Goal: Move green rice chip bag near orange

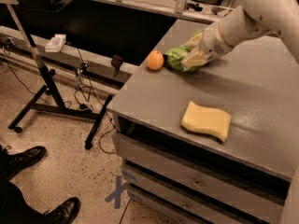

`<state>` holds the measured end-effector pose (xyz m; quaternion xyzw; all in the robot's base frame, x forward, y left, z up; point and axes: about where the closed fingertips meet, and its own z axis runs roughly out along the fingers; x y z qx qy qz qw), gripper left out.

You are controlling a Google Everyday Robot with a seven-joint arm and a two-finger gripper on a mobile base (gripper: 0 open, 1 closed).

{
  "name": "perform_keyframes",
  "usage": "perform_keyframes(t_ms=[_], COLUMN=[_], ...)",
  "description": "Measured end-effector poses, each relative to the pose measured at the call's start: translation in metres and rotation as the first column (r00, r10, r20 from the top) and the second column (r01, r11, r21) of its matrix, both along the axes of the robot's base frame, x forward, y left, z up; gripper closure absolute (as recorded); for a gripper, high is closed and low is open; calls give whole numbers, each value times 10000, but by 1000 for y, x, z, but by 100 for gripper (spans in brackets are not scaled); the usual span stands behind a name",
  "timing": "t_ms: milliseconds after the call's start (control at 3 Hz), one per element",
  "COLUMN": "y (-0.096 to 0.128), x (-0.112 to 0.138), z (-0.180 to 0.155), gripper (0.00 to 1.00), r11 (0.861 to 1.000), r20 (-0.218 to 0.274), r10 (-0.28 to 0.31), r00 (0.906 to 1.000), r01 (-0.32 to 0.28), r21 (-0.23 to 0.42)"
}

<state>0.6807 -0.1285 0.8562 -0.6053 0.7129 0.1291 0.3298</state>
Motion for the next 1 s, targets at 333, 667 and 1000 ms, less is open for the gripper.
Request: perform_keyframes(t_ms=[333, 667, 1000], y=[0, 0, 0], x=[0, 0, 0], z=[1, 2, 2], gripper=[87, 63, 39], r11=[10000, 10000, 10000], r20=[0, -1, -1], r10=[0, 1, 1], r00=[10000, 10000, 10000], r01=[0, -1, -1], r21=[0, 0, 0])
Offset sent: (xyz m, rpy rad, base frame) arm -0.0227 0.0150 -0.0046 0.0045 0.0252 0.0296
